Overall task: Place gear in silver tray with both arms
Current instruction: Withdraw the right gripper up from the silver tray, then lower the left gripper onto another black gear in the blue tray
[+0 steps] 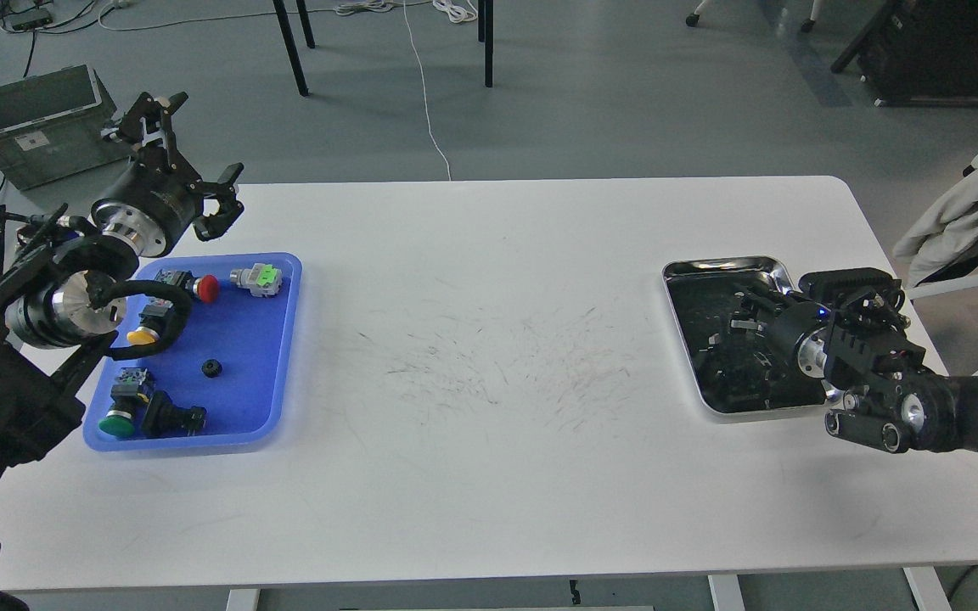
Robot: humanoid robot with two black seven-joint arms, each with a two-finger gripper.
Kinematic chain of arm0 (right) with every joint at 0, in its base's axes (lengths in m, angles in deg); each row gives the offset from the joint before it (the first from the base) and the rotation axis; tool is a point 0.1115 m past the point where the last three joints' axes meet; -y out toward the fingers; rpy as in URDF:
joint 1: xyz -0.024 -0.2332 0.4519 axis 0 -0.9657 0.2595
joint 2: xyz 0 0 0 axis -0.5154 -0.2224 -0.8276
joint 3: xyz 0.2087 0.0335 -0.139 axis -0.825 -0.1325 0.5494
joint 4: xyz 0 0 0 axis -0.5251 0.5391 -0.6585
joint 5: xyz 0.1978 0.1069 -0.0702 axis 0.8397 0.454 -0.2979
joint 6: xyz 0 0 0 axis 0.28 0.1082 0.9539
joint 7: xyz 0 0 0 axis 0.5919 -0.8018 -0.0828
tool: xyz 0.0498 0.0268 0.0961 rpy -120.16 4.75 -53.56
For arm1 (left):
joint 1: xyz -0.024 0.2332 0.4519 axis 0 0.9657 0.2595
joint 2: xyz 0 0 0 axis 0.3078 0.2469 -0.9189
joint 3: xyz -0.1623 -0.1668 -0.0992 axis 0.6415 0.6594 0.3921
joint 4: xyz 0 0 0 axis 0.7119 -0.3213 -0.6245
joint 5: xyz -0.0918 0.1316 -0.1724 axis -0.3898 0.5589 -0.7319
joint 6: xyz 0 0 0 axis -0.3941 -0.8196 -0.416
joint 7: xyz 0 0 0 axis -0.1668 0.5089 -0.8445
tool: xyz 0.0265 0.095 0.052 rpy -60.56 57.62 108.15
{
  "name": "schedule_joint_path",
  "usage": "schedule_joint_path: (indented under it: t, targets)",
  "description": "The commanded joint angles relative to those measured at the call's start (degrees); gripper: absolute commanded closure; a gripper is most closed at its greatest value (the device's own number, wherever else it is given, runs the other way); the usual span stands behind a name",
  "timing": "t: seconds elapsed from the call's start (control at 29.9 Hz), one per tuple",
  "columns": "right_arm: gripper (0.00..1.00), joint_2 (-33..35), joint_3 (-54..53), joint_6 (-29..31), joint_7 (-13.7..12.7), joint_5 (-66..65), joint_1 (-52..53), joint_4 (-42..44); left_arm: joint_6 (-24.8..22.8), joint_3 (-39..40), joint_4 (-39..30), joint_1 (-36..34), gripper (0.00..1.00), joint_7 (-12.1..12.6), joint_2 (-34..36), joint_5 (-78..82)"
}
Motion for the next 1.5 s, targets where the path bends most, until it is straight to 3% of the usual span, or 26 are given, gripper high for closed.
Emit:
schedule_joint_path:
  t: [0.0,0.07,0.13,0.17,0.33,0.5,0.67,0.94,1.17,1.37,1.47]
  targets:
    - [0.90,-1.79,-0.18,0.01,-0.01,0.04,-0.52,0.46,-0.01,0.00,0.00,0.01,0.02,0.00,0.09,0.00]
    - [0.73,-1.79,-0.27,0.01,-0.01,0.04,-0.61,0.46,-0.01,0.00,0.00,0.01,0.02,0.00,0.18,0.00]
    - [0.40,-1.44,-0.62,0.01,0.17,0.39,-0.52,0.37,-0.09,0.00,0.09,0.01,0.02,0.00,0.18,0.00]
    - [0.30,-1.27,-1.49,0.01,0.34,0.56,-0.52,0.19,-0.09,0.00,0.09,0.10,0.02,0.00,0.18,0.00]
    - [0.09,1.37,-6.68,0.01,1.13,0.83,0.18,-0.86,-0.09,0.00,0.09,0.10,0.02,0.00,0.18,0.00]
    - [0.07,5.58,-12.56,0.01,1.48,1.00,3.34,-3.41,-0.09,0.00,0.09,0.01,0.02,0.09,0.36,0.00]
    - [0.07,10.42,-26.16,5.76,1.40,1.35,6.42,-5.87,0.08,0.00,0.17,-0.78,0.02,0.18,0.36,0.09]
    - [0.07,17.01,-54.12,20.43,0.08,13.72,5.63,-8.42,2.02,-0.08,2.54,-2.89,0.02,1.06,0.09,0.18]
    - [0.07,19.74,-65.12,35.28,-1.50,42.62,1.95,-8.34,2.10,-1.22,3.78,-4.91,0.02,1.23,0.09,0.35]
    - [0.06,20.36,-73.99,49.08,-1.33,59.70,-7.09,-8.86,1.58,-5.97,0.18,-4.21,0.02,1.06,5.17,5.61]
    - [0.06,20.44,-81.45,54.10,-1.42,63.05,-13.24,-10.43,1.23,-7.81,-6.65,-4.21,0.02,3.07,11.23,9.31]
